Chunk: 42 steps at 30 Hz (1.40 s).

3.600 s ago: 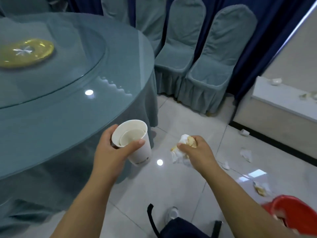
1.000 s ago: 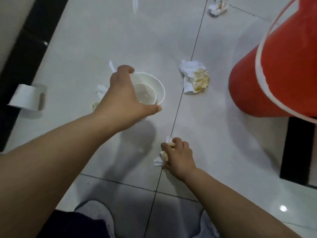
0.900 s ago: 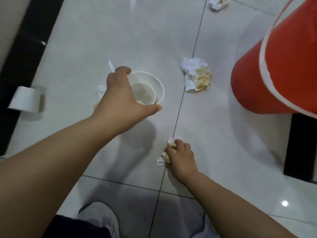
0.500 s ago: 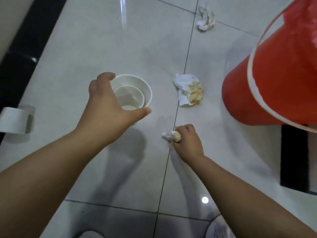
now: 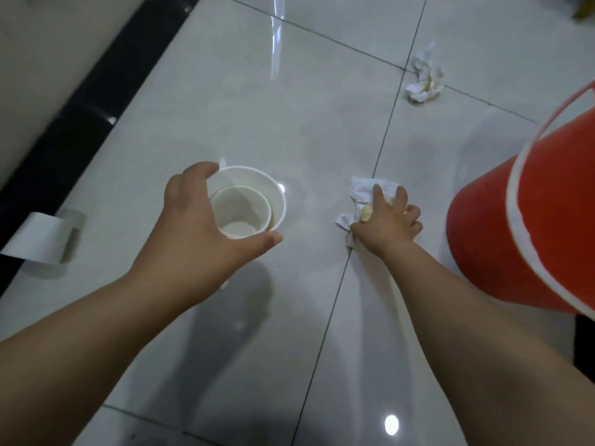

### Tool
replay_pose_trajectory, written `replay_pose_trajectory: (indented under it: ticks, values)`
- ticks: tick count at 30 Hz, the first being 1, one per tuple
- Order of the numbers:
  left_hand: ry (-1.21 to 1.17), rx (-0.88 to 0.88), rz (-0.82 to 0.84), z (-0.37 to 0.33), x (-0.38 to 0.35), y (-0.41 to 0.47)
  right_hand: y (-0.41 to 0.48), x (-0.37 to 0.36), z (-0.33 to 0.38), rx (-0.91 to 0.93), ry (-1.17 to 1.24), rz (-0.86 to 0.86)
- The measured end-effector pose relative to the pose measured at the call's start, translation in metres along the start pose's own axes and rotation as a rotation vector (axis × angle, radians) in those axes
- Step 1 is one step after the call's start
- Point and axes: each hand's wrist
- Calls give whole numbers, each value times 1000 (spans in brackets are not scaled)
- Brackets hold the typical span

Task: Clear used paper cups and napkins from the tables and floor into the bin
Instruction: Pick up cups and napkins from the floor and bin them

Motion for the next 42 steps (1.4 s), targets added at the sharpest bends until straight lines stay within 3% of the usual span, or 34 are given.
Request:
replay_pose_trajectory:
  ticks: [4,8,11,16,21,29,36,42]
  values:
    - [8,6,-13,6,3,1,10,-8,-6,45,71,121]
    - [10,5,-13,11,7,3,-1,-12,-4,154,29,-23]
    - [18,5,-25,19,16,2,-26,-19,8,270,27,-28]
    - [60,10,-60,40,40,-5,-75,-32,55,470,274,29]
    - [72,6,-88,55,61,-15,-103,-47,112,709,143,116]
    - [68,39,-90,76,87,-29,-117,-83,167,670,-315,285]
    - [65,51,-15,83,90,-31,-128,-87,149,746,-228,54]
    - [43,51,34,82,87,-27,-130,-76,121,513,-111,179]
Point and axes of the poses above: each hand's wrist, its own y-axis towards the middle knuckle, its own x-axis out of the back of the hand, z = x × y, and after that the axes turned 4 degrees about z, right-handed
